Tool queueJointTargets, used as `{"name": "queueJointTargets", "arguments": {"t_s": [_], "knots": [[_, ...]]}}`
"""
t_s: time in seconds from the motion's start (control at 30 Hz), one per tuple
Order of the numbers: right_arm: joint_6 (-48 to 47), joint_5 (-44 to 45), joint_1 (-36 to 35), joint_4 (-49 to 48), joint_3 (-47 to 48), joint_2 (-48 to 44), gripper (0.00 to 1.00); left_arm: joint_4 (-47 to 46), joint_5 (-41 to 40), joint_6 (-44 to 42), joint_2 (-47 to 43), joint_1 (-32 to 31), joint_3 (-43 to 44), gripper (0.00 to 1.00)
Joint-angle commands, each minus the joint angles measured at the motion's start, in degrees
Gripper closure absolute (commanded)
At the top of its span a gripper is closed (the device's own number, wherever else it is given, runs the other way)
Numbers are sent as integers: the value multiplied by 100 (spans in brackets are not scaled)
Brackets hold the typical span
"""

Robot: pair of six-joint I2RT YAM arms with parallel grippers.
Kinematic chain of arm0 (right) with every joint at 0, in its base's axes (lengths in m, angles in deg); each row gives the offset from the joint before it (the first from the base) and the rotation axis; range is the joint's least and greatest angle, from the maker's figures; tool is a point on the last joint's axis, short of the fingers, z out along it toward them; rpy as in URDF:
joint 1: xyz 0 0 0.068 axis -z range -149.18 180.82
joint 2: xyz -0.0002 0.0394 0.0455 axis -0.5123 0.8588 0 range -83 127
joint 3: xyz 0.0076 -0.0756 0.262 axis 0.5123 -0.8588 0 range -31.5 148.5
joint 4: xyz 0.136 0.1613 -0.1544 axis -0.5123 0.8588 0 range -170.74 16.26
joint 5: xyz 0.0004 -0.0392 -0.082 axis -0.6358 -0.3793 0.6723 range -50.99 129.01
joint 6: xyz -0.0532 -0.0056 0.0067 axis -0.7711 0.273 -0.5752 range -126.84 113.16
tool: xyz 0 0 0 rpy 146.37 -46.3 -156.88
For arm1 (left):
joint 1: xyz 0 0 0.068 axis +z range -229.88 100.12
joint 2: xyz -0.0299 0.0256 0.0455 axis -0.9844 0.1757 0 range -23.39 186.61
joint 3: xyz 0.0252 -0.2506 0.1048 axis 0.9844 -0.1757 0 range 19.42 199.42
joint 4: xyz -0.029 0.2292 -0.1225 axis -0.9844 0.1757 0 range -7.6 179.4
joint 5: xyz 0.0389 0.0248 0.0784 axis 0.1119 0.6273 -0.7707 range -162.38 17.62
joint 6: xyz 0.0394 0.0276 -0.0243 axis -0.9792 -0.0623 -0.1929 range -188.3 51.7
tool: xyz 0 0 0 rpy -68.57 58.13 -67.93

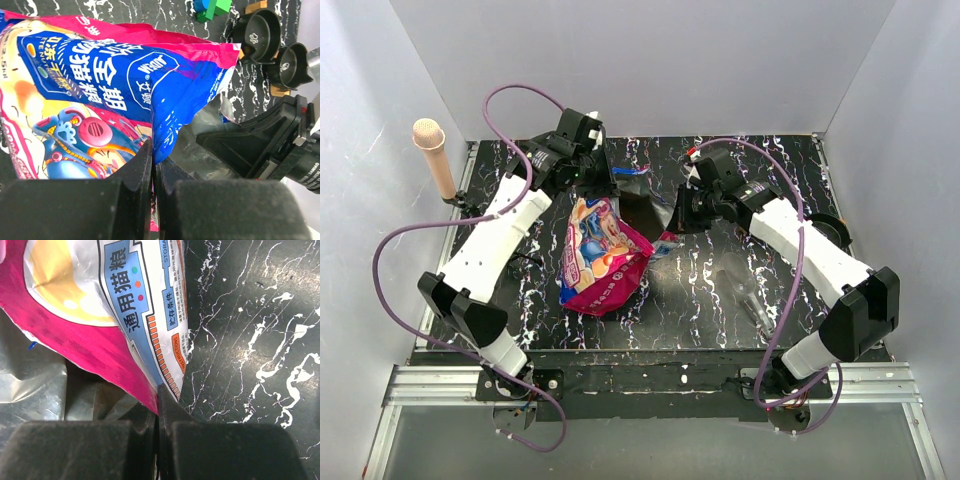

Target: Serve the pet food

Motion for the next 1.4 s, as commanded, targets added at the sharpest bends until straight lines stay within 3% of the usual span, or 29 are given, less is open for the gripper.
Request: {"name": "queueJointTargets", "arguments": {"t_s": [0.0,0.1,0.13,0.23,0.3,0.43,0.57,0.6,0.67,0.77,0.83,0.87,1.03,1.1,1.27,1.37], "knots": [[-28,79,-33,511,103,-245,99,-92,1014,67,72,-29,24,100],[-229,465,-24,932,471,-211,84,-39,1367,145,248,-38,138,100],[-343,554,-33,1047,621,-193,73,-22,1437,154,274,-38,191,100],[-791,538,-24,1110,868,-88,53,84,1578,93,336,-38,305,100],[-1046,275,-33,935,921,0,46,215,1613,23,398,-38,402,100],[-1031,211,-33,775,1271,333,44,391,1780,-30,512,-38,569,100],[-767,1184,-33,1311,1659,703,53,707,1737,-83,635,-38,920,100],[-601,1901,-33,1451,1659,695,54,943,1650,-144,705,-38,1104,100],[-582,2320,-33,1208,1327,494,61,1426,1430,-346,863,-90,1411,100],[-705,1639,-42,558,913,212,74,2147,912,-645,1144,-292,1790,100],[-627,1024,-50,433,982,185,94,2421,552,-751,1259,-512,1870,100],[-539,838,-77,346,1009,159,99,2509,341,-777,1311,-591,1896,100],[-345,704,-253,301,1254,141,99,2791,-986,-821,1505,-1101,2107,100],[-257,660,-253,301,1290,115,99,2765,-1224,-786,1496,-1172,2003,93],[-81,494,-270,319,1369,71,99,2449,-1454,-716,1312,-1286,1599,62],[33,432,-262,292,1378,27,99,2255,-1550,-698,1250,-1286,1308,52]]}}
